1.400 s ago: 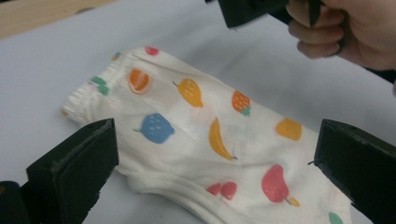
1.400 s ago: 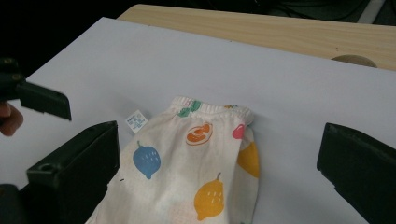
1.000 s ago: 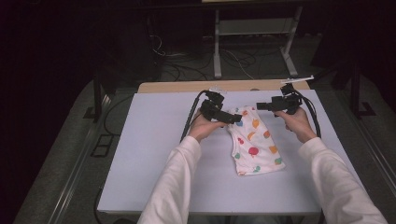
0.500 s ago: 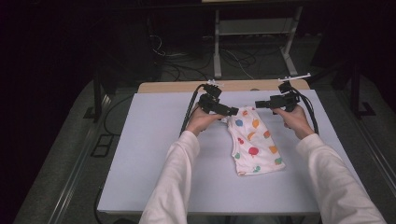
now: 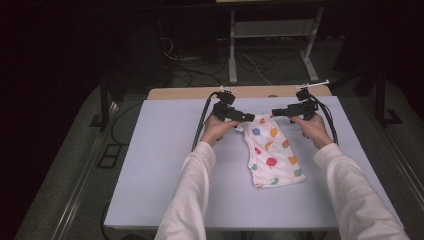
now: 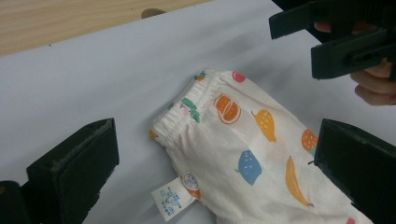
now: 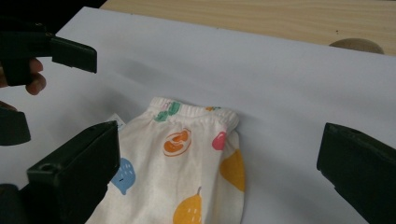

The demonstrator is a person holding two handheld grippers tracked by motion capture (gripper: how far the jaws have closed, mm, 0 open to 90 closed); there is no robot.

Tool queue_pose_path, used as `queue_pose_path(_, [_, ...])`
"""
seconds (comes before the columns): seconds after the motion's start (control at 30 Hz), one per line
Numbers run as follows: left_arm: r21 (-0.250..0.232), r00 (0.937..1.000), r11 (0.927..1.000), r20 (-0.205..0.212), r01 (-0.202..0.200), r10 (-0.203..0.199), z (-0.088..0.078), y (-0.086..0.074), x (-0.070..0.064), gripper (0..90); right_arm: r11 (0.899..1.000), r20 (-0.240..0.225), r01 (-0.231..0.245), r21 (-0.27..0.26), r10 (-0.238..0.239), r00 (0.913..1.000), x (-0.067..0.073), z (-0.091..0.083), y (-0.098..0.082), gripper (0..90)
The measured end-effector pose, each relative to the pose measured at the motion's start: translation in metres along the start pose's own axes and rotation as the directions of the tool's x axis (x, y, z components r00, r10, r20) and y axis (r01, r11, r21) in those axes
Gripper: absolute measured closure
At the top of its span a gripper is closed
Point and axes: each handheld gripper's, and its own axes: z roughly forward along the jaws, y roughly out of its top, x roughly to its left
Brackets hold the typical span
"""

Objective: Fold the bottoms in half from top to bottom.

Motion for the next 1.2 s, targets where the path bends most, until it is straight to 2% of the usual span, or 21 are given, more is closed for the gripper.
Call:
queue_pose_path(0.37, [0.036, 0.9974, 0.9968, 0.01, 0.071, -0.071, 0.009, -0.007, 0.011, 0.0, 0.999, 0.015, -0.022, 0.037, 0.022, 0.9997, -0.009, 0.014, -0.005, 0.5])
queue_pose_path(0.57, [0.046, 0.9939, 0.9932, 0.022, 0.107, -0.108, 0.017, -0.013, 0.015, 0.0, 0.998, 0.023, -0.03, 0.055, 0.029, 0.9993, -0.013, 0.017, -0.007, 3.4])
queue_pose_path(0.67, [0.061, 0.9927, 0.991, 0.013, 0.119, -0.12, 0.021, -0.016, 0.018, 0.0, 0.997, 0.022, -0.039, 0.063, 0.037, 0.9991, -0.015, 0.018, -0.008, 4.7])
queue_pose_path(0.77, [0.055, 0.9898, 0.9885, 0.014, 0.141, -0.142, 0.021, -0.018, 0.022, 0.5, 0.996, 0.015, -0.046, 0.072, 0.045, 0.9989, -0.017, 0.018, -0.009, 7.3])
queue_pose_path(0.9, [0.048, 0.9872, 0.9864, 0.02, 0.157, -0.159, 0.021, -0.022, 0.026, 6.2, 0.995, -0.004, -0.057, 0.087, 0.058, 0.9983, -0.019, 0.019, -0.011, 13.8])
queue_pose_path(0.97, [0.05, 0.9877, 0.9867, 0.017, 0.154, -0.155, 0.021, -0.025, 0.026, 10.5, 0.994, -0.008, -0.051, 0.097, 0.052, 0.9986, -0.019, 0.021, -0.012, 14.7])
queue_pose_path(1.2, [0.069, 0.9892, 0.9875, 0.027, 0.142, -0.144, 0.025, -0.032, 0.026, 22.4, 0.993, -0.018, -0.044, 0.106, 0.046, 0.9988, -0.015, 0.027, -0.013, 29.7])
